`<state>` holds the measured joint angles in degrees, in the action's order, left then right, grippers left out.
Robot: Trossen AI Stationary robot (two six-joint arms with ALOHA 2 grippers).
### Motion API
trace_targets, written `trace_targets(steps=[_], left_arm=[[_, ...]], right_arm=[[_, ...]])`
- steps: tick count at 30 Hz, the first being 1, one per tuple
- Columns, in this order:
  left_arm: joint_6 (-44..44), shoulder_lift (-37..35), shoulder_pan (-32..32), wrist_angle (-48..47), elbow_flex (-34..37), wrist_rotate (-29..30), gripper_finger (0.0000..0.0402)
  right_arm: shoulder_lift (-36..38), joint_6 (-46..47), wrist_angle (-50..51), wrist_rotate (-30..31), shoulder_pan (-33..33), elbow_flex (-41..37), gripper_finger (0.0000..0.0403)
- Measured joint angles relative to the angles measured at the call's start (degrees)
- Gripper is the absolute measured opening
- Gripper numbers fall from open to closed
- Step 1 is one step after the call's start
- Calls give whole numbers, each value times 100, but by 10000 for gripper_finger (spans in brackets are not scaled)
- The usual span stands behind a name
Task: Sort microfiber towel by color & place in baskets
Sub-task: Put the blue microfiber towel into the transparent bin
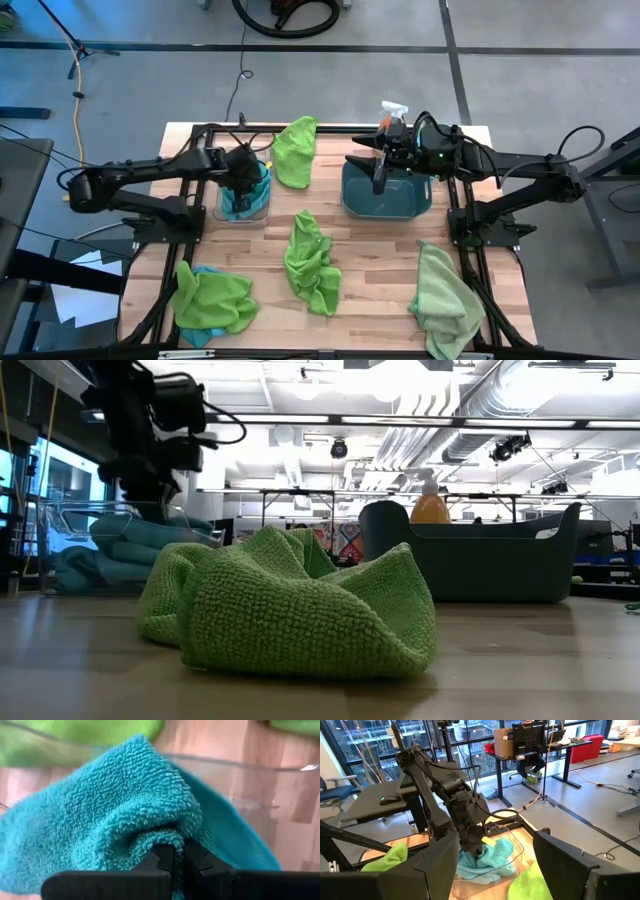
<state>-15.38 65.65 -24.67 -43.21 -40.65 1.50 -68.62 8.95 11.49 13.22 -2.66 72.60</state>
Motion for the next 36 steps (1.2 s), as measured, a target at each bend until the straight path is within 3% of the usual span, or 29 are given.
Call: trace_targets(steps=[15,23,27,36], left_arm=[[-179,1616,-279,651,101,-106,0],[-175,1889,-359,851,100,-107,9],[-175,1884,-389,739,-5,-111,39],[-142,1889,-389,-126,-654,-83,156]], right_arm=[[0,14,49,10,0,0,252],[2,20,188,12,0,2,252],[2,9,217,12,0,2,252],[2,7,214,12,0,2,252]])
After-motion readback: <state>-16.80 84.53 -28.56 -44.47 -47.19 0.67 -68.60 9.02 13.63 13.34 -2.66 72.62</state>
